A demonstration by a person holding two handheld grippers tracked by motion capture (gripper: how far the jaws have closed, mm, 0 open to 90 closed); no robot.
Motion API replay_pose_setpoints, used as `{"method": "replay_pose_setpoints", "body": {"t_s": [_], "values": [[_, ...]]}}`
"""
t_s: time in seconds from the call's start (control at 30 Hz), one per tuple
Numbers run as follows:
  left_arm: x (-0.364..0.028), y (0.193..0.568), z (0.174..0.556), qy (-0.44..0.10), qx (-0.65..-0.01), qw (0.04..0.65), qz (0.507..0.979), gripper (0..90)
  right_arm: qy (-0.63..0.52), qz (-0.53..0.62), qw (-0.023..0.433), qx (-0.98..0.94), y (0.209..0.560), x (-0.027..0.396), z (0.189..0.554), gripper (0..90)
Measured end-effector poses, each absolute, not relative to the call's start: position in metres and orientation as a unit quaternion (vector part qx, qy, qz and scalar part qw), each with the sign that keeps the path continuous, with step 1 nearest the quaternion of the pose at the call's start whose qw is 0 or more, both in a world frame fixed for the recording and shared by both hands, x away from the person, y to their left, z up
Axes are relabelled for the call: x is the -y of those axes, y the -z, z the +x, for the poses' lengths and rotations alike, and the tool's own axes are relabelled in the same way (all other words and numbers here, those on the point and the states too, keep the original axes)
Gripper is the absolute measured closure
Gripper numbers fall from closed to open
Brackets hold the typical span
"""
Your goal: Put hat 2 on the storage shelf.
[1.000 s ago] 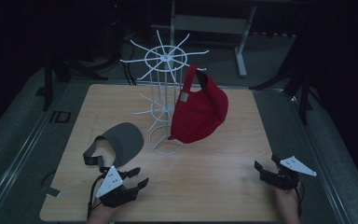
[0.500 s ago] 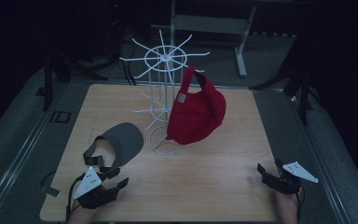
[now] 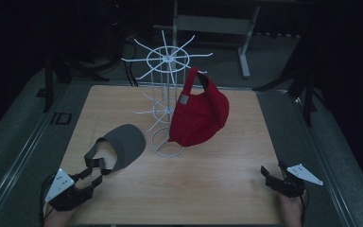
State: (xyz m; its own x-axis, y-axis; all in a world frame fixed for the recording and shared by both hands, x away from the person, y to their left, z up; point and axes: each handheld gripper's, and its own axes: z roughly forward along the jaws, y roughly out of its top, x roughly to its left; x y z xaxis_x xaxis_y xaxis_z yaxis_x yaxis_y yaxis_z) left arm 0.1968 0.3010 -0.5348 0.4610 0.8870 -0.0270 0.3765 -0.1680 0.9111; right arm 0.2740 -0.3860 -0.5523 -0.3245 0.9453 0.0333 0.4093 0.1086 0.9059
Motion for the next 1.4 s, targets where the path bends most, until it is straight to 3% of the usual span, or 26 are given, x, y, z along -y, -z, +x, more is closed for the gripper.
{"method": "replay_pose_setpoints", "body": {"t_s": [0.33,0.63,0.9,1.13,1.4], "values": [[-0.327,0.547,0.229,-0.262,-0.496,0.433,0.706,41.5,-0.444,0.495,0.298,-0.685,0.552,0.385,0.274,18.0],[-0.315,0.549,0.257,-0.231,-0.523,0.403,0.715,34.3,-0.444,0.494,0.296,-0.686,0.552,0.385,0.273,18.0],[-0.300,0.552,0.270,-0.241,-0.528,0.362,0.729,26.7,-0.442,0.493,0.293,-0.689,0.552,0.385,0.274,18.0],[-0.299,0.555,0.278,-0.252,-0.537,0.333,0.733,27.7,-0.442,0.493,0.294,-0.689,0.552,0.385,0.274,18.1],[-0.295,0.557,0.290,-0.251,-0.548,0.330,0.726,41.7,-0.439,0.493,0.294,-0.691,0.553,0.384,0.274,18.1]]}}
